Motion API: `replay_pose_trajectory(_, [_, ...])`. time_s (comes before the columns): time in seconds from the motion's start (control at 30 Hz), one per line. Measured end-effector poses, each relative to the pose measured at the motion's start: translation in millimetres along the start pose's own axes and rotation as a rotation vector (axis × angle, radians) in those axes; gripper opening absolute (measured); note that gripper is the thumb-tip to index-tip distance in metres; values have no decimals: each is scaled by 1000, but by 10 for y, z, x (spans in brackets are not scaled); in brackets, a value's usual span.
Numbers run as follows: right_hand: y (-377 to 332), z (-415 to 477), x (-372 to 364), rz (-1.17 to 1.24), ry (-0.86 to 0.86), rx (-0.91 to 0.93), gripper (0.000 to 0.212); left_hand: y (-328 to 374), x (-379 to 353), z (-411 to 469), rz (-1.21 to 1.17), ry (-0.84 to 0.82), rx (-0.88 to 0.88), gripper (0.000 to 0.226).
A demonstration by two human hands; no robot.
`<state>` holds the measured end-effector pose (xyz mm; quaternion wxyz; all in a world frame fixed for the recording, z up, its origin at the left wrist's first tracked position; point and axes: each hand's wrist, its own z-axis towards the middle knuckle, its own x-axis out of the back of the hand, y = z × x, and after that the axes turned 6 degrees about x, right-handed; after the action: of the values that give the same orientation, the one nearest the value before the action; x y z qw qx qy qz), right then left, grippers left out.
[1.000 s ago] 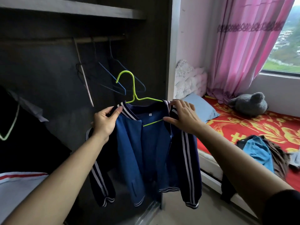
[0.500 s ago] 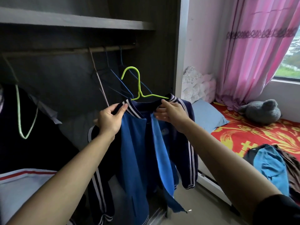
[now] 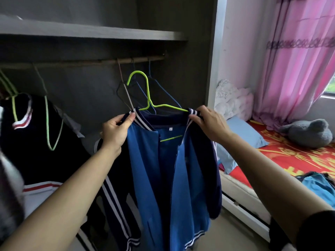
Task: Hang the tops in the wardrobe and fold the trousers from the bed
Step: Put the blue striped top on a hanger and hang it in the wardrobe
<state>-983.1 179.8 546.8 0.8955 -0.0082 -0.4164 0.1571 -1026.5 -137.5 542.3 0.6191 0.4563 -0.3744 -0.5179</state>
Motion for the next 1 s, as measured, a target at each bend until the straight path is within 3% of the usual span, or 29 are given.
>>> replay_pose_trajectory(0.2, [-287, 126, 117, -44, 27, 145, 55, -1, 228, 57, 36, -35, 5, 67])
replay_pose_trajectory(0.33, [-511, 276, 123, -80, -76, 215, 49, 41, 405, 173, 167, -81, 7, 52])
replay_pose_trajectory(0.5, [-868, 444, -15, -53, 18, 145, 49, 5, 603, 493, 368, -143, -71, 27])
replay_pose_trajectory(0.7, [-1286, 722, -191, -93, 61, 9, 54, 37, 841, 931, 656, -180, -86, 35])
replay_pose_trajectory(0.9, [-1660, 993, -344, -29, 114, -89, 56, 256, 1021, 1288, 690, -180, -156, 30])
replay_pose_trajectory(1.0, [-1800, 1229, -388, 10, 129, -123, 54, 421, 1138, 1459, 755, -185, -220, 45])
